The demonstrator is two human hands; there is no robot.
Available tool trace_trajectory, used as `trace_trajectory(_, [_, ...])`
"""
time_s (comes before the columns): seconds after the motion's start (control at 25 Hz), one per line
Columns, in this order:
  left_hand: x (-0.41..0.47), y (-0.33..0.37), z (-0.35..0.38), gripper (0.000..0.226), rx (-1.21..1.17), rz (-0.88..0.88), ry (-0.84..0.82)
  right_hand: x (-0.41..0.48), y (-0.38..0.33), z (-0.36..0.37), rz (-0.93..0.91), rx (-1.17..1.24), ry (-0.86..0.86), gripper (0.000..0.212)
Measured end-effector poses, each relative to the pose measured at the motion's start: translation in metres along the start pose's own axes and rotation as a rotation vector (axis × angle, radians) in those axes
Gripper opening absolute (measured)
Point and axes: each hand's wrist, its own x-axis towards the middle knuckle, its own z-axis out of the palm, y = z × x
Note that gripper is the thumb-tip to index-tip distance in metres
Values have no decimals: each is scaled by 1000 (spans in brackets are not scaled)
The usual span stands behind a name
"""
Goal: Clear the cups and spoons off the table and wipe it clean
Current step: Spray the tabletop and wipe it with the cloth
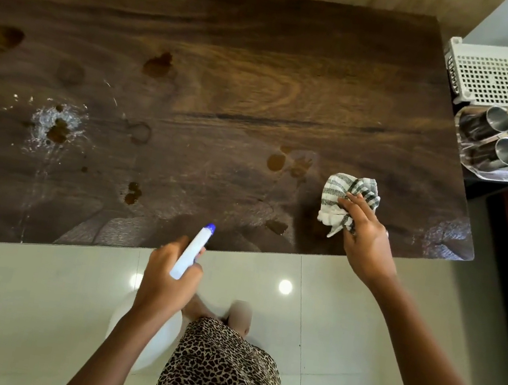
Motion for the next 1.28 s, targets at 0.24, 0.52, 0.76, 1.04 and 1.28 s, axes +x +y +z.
trace_trajectory(0.24, [19, -2, -9, 11, 26, -9, 60, 1, -20, 11, -31, 19, -16, 49])
trace_trajectory(0.52, [12, -4, -17, 16, -78, 51, 96, 8, -23, 17, 9, 92, 30, 52])
trace_trajectory(0.76, [44, 20, -42, 29, -216, 246, 307, 32, -3, 41, 285, 175, 10, 55])
trace_trajectory(1.04, [101, 28, -43, 49, -202, 232, 528, 50, -68, 136, 84, -280, -178, 62])
trace_trajectory(1.28, [122, 12, -37, 55, -245, 333, 527, -12, -19, 136, -258, -479, -212, 59])
